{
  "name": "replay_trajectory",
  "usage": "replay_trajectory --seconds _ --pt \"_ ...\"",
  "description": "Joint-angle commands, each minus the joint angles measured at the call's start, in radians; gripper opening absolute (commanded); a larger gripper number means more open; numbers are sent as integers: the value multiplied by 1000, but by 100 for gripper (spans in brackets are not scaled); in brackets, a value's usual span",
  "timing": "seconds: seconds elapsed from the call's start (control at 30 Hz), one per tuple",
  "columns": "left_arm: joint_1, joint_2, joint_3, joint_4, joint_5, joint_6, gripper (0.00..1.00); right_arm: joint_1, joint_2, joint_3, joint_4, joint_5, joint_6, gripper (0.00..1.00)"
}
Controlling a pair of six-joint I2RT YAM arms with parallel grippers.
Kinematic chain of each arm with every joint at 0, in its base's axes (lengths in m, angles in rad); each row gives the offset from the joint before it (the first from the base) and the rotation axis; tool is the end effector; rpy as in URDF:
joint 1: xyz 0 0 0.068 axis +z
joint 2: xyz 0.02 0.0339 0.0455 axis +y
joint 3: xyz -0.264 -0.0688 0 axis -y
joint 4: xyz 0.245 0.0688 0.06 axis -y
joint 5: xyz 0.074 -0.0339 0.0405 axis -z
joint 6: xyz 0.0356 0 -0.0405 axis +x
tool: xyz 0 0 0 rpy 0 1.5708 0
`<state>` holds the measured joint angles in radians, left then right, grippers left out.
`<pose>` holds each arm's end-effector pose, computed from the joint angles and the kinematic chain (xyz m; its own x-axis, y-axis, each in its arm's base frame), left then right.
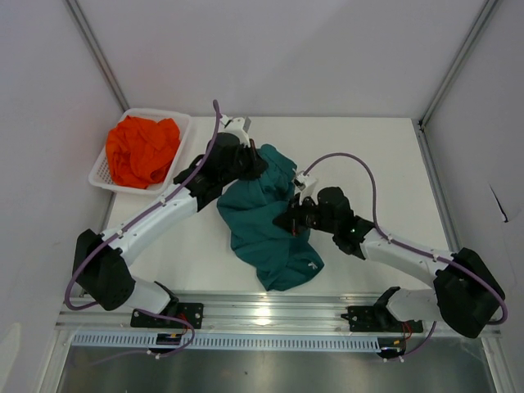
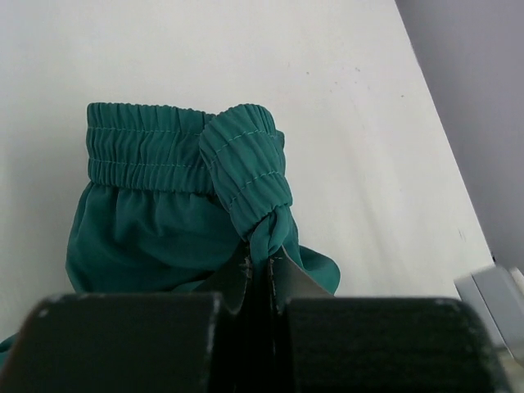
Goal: Fold and stack the shorts
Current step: Flatten the shorts out
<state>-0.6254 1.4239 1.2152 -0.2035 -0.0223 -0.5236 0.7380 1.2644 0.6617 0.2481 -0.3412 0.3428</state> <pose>0.2712 -0.1948 0.3387 -0.5656 -0.2081 -0.7980 0.3301 0.8296 -0.4504 0.1970 0.1952 0.2384 -0.5331 -0.0567 -0.8442 -0.7294 0.5363 0.4246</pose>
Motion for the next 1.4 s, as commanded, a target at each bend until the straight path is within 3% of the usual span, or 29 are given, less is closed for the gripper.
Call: replay_trajectory --seconds 0.0,0.2,0.37,0.57,0.6,0.63,0.7,0.83,1.03,1.13,1.23,1.37 --pt "35 -19 61 1 -24 -13 0 58 -46 41 10 33 -45 0" --pt "208 61 167 -77 11 -32 0 257 -215 -39 -145 195 -163 0" --pt "300 122 271 -115 15 -35 0 440 -208 -54 -283 209 -185 2" --pt "334 155 314 -123 15 -52 0 593 -100 -2 -391 183 -185 39" --pt "342 153 307 -117 15 -58 0 619 -99 13 -404 229 -177 56" --pt "345 150 305 -114 15 -59 0 627 -108 13 -420 254 -174 63" --pt "351 138 293 -106 15 -65 0 624 -146 1 -417 289 -160 77" --pt "354 119 264 -97 42 -62 0 530 -316 -72 -344 329 -105 87" --pt "358 104 231 -96 27 -52 0 231 -350 -142 -238 222 100 85" --pt "365 102 215 -93 27 -52 0 199 -303 -183 -142 159 203 84" --pt "368 104 211 -89 27 -53 0 236 -234 -152 -197 273 173 82" --pt "372 107 216 -94 27 -50 0 227 -142 -143 -181 309 134 77"
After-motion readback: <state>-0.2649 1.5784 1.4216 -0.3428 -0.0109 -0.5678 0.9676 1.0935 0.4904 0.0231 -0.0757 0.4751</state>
